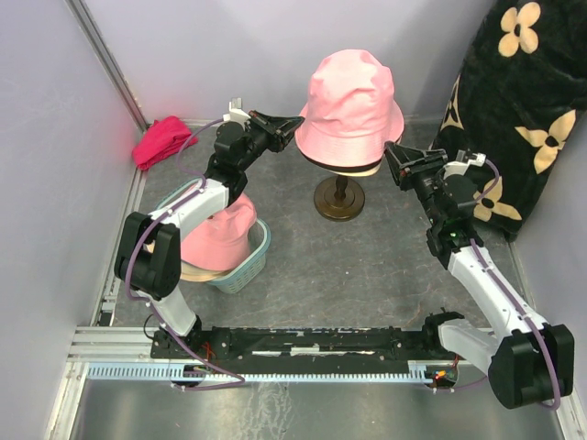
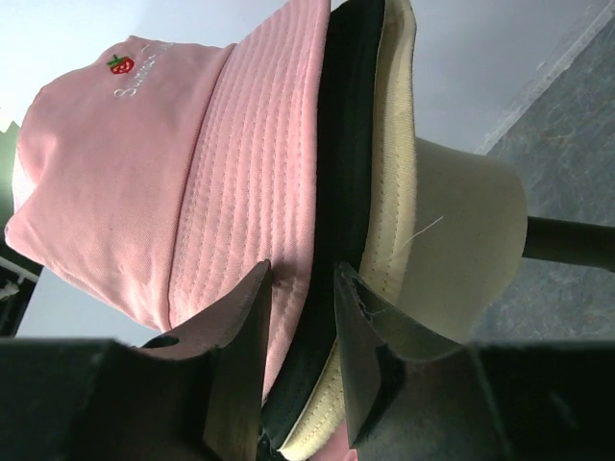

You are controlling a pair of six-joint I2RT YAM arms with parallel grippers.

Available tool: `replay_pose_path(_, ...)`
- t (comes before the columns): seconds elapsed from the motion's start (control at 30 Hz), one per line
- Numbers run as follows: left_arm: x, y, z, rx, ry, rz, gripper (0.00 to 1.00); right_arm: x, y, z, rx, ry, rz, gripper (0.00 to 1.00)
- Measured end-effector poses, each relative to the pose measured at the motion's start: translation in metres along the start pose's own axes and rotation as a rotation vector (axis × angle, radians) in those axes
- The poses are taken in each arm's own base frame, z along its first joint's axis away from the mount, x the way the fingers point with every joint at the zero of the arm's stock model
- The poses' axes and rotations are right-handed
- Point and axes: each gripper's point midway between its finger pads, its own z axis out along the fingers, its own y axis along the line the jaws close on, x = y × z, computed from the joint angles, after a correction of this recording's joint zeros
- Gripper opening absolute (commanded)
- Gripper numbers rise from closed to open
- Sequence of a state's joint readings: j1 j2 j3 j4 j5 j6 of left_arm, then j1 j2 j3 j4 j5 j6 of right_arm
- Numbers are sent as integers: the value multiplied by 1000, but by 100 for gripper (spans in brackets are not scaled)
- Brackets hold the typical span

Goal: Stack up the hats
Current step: Stack the hat on the hat.

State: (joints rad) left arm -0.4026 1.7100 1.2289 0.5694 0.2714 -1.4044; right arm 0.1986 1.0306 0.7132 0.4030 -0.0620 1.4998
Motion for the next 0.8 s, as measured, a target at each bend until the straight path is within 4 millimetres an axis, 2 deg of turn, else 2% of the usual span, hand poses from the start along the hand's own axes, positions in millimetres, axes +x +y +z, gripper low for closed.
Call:
replay_pose_path(0.2,1,1,0,-7,2,7,3,-3,3,0,-61,-29,20,36)
replay_pose_path(0.43,1,1,1,-10,4,15,3,-9,13,-2,-117,-60,29,43)
replay_pose_path(0.57,2,2,1,-13,6,17,3,-12,22,-3,-153,-74,36,43)
replay_pose_path(0.7,2,3,1,-17,7,20,3,-12,21,-1,-157,-75,38,32)
replay_pose_path(0.8,2,5,0,-22,8,21,3,-12,18,3,-154,-75,44,8)
